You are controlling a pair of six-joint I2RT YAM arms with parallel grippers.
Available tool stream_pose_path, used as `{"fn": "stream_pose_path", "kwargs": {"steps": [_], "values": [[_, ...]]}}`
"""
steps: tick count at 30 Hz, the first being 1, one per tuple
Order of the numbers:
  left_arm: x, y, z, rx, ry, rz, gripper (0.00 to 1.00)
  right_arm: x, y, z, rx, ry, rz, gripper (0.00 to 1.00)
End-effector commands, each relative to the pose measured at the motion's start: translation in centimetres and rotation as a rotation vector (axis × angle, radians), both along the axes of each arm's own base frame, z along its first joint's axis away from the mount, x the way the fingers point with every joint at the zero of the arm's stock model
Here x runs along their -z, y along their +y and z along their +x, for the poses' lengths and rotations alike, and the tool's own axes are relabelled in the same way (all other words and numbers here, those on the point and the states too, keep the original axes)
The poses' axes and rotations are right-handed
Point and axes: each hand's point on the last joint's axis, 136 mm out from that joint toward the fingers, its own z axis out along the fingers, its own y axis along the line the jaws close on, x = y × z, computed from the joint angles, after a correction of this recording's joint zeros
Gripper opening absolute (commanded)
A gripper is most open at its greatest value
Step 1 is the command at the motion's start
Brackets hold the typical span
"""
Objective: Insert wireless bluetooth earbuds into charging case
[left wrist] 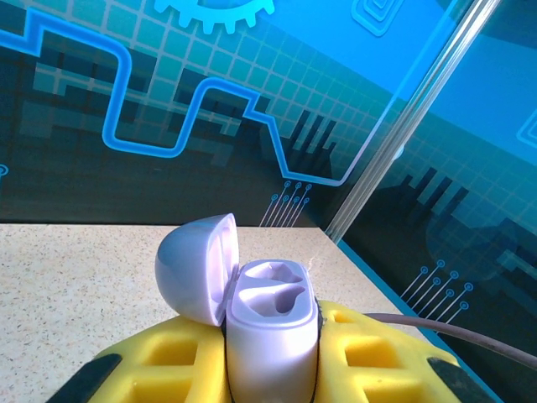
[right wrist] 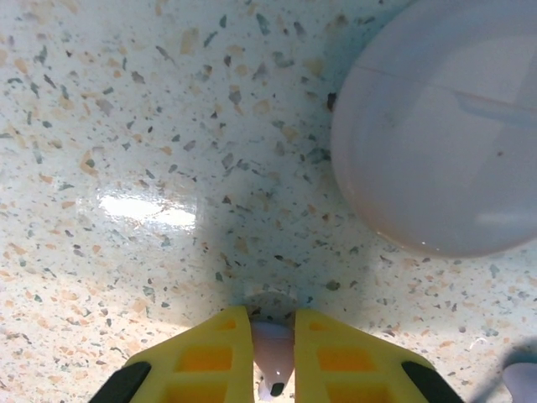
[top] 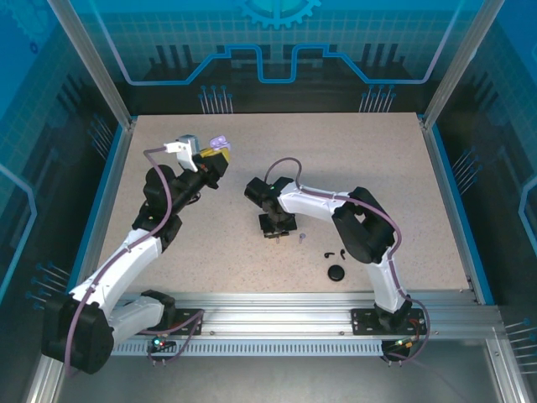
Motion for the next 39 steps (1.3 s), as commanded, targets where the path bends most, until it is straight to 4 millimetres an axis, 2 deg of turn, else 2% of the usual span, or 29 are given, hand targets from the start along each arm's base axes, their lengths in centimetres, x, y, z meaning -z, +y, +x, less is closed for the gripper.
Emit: {"fn": "stream_pose_path", "kwargs": {"steps": [1, 6, 11, 17, 22, 27, 30, 34, 39], "values": [[-0.8, -0.3, -0.6, 0.012, -0.052, -0.023, 0.00, -1.6, -0.1, -0.2, -0.015, -0.053, 0.005, 0.10], [-0.9, -0.3, -0.7, 0.012, -0.099, -0.026, 0.00, -4.9, -0.6, 0.8, -0.017, -0.141, 0.044, 0.10], [-0.6, -1.7, -1.3, 0.071, -0.202, 0.038, 0.00, -9.9, -1.3, 2.6, -0.018, -0.259, 0.116, 0.11], [0.6, -4.0, -2.1, 0.161, -0.298, 0.159, 0.00, -18.0, -2.4, 5.1, -0.026, -0.434, 0.230, 0.11], [0.5, -5.0, -2.3, 0.181, -0.358, 0.221, 0.00, -25.5, -3.4, 6.8, -0.052, -0.586, 0.321, 0.11], [0.0, -5.5, -1.9, 0.155, -0.417, 0.291, 0.00, -32.4, -3.1, 7.6, -0.100, -0.732, 0.415, 0.12], [-0.3, -6.3, -1.8, 0.162, -0.449, 0.335, 0.00, -35.8, -2.3, 7.8, -0.137, -0.809, 0.488, 0.12], [-0.7, -7.6, -1.8, 0.184, -0.483, 0.373, 0.00, -38.6, -0.7, 7.5, -0.194, -0.868, 0.596, 0.13], [-1.3, -8.9, -2.0, 0.193, -0.532, 0.398, 0.00, -39.9, 1.1, 6.6, -0.285, -0.914, 0.688, 0.13]]}}
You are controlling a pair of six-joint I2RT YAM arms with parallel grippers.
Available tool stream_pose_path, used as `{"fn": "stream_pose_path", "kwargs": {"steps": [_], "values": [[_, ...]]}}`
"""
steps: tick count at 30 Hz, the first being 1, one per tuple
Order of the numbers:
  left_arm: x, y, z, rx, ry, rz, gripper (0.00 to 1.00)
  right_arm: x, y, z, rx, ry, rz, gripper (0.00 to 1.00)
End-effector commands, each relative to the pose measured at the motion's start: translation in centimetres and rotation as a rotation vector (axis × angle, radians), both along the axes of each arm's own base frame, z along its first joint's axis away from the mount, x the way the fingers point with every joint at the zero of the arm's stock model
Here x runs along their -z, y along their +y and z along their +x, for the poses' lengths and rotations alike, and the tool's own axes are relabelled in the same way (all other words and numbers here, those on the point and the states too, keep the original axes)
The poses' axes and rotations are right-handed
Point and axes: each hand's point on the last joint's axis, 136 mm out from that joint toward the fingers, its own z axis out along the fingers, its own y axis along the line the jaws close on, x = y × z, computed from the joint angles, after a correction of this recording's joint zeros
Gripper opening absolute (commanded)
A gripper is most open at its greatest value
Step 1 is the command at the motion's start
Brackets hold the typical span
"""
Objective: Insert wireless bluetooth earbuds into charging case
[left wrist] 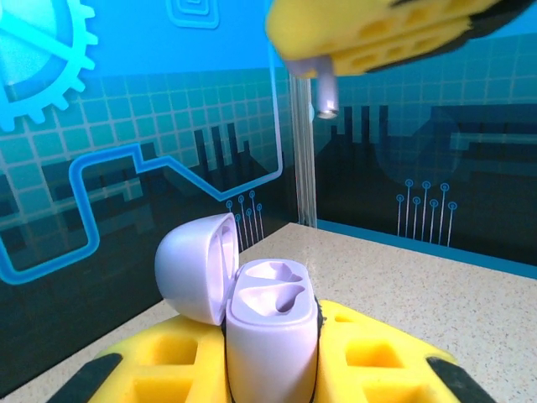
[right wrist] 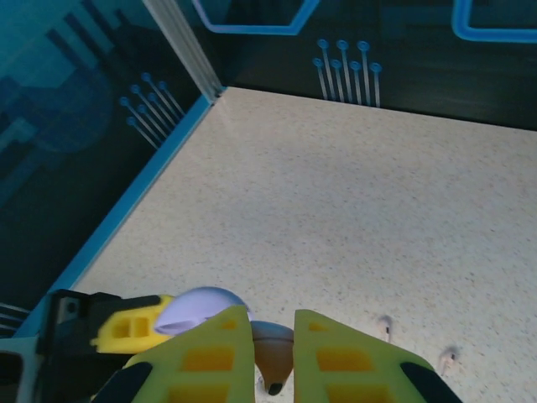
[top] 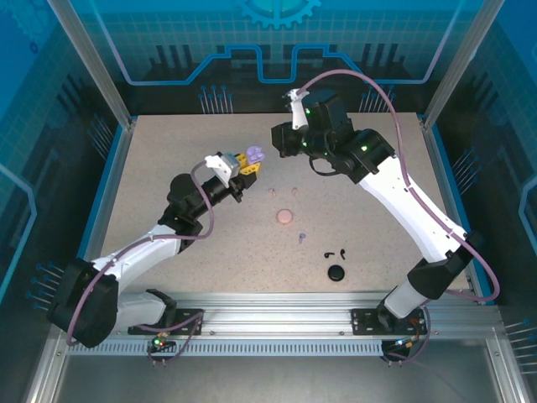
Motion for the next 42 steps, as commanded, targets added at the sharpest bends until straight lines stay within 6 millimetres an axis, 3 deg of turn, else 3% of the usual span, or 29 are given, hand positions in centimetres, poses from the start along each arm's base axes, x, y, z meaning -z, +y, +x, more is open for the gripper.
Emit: {"fn": "stream_pose_path", "kwargs": {"steps": [1, 14, 42], "values": [[-2.3, -0.6, 0.0, -0.013, -0.118, 0.018, 0.00, -2.7, 1.4, -1.2, -0.107, -0.106, 0.071, 0.13], [-3.9, -1.1, 0.2, -0.014, -0.175, 0.010, 0.00, -3.3, 1.8, -4.1, -0.209, -0.236, 0.098, 0.13], [-5.2, -1.5, -0.4, 0.005, -0.180, -0.006, 0.00, 1.0, 3.2, -2.6, -0.207, -0.177, 0.036, 0.11]]}}
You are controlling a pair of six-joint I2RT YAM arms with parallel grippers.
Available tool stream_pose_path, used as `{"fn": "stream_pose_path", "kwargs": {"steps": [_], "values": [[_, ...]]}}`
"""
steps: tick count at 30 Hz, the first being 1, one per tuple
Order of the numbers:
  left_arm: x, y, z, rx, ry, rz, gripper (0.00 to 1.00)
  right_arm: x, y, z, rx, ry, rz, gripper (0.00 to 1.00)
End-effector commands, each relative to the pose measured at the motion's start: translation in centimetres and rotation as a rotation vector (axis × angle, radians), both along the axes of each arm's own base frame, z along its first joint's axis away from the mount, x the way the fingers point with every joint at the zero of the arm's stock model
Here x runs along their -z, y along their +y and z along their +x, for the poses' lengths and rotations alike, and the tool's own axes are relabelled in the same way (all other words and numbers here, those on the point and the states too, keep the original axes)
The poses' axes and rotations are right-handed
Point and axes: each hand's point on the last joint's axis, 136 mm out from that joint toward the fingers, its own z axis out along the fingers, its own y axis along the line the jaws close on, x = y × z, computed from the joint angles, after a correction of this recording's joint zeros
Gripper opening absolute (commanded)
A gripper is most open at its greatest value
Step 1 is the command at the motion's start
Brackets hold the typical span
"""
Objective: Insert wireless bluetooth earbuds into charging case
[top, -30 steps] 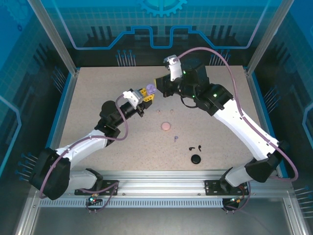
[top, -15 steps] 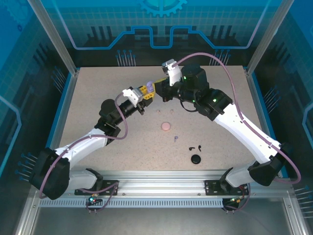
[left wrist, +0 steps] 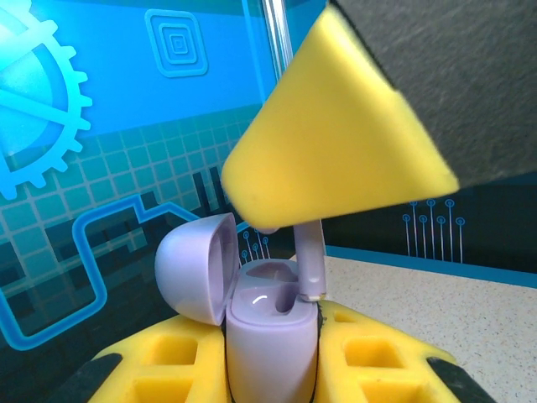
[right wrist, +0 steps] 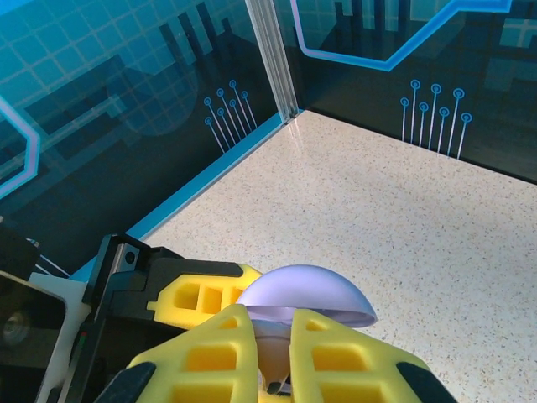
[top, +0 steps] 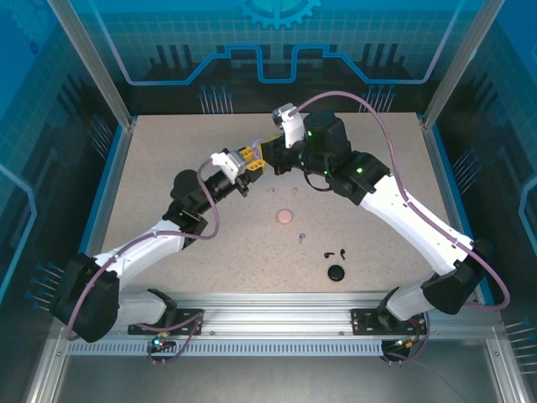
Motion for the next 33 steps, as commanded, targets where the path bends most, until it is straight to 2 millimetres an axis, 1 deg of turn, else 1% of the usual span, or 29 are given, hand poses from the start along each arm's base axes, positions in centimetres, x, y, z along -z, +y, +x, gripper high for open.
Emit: {"fn": "stream_pose_path", "kwargs": {"steps": [1, 6, 12, 20, 26, 33], "values": [[-2.7, -0.1, -0.5, 0.002, -0.071, -0.024, 0.00, 0.1, 0.4, 0.1, -0.007, -0.021, -0.008, 0.11], [-2.7, 0.0, -0.5, -0.002, -0.073, -0.023, 0.00, 0.8, -0.2, 0.3, 0.017, -0.016, -0.026, 0.11], [-2.7, 0.0, -0.6, -0.001, -0.073, -0.022, 0.00, 0.8, -0.9, 0.7, 0.037, -0.017, -0.022, 0.10], [-2.7, -0.1, -0.5, 0.001, -0.070, -0.024, 0.00, 1.3, -1.0, 0.9, 0.038, -0.011, -0.037, 0.09], [-3.0, -0.1, -0.6, 0.001, -0.069, -0.027, 0.00, 1.6, -0.5, 0.5, 0.002, -0.017, -0.052, 0.09], [-3.2, -0.1, -0.6, 0.004, -0.070, -0.031, 0.00, 2.9, 0.5, -0.5, -0.041, -0.050, -0.142, 0.08]]}}
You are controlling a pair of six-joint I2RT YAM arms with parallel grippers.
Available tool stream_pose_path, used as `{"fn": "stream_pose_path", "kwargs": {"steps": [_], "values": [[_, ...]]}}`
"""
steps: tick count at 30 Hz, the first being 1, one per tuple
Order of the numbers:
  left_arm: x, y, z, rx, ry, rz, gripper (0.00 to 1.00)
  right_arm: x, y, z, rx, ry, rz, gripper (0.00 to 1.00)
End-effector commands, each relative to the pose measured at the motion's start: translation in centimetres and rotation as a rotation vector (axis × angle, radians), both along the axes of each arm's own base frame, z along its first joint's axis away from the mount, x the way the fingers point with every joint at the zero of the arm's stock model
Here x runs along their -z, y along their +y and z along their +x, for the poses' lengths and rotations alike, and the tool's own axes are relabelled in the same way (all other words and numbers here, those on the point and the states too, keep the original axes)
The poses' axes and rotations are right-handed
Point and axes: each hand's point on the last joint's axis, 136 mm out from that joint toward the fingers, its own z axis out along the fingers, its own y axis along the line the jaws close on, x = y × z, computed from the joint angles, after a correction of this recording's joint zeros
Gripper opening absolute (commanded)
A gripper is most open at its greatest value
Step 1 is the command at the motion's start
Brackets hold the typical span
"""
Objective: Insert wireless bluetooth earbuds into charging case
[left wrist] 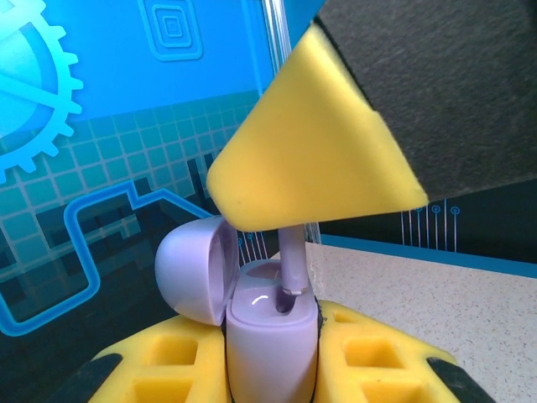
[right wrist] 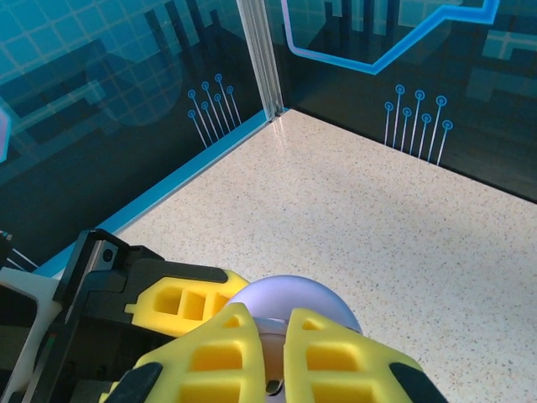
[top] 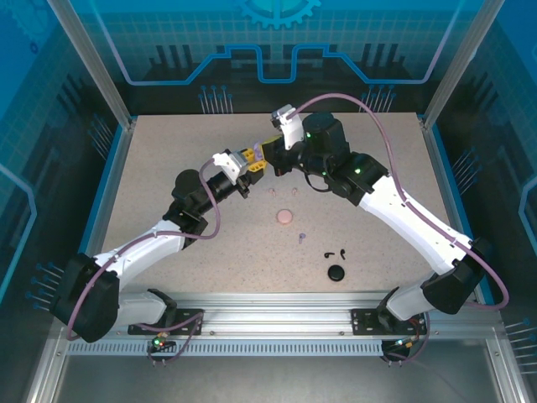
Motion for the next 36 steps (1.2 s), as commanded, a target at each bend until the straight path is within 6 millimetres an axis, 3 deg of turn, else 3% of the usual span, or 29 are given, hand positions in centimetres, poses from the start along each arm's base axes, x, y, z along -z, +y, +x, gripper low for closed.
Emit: {"fn": "stream_pose_path", "kwargs": {"steps": [1, 9, 20, 36], "values": [[-3.9, 0.0, -0.7, 0.001, -0.099, -0.044, 0.00, 2.3, 0.7, -0.9, -0.033, 0.002, -0.094, 0.07], [-3.6, 0.0, -0.6, 0.001, -0.091, -0.035, 0.00, 2.4, 0.0, -0.4, 0.006, -0.030, -0.134, 0.07], [-3.6, -0.1, -0.7, 0.010, -0.089, -0.034, 0.00, 0.7, -0.9, 0.2, 0.029, -0.018, -0.045, 0.07], [-4.0, -0.2, -0.7, 0.014, -0.089, -0.042, 0.00, 3.1, 0.0, -0.8, -0.053, 0.021, -0.084, 0.04]]}}
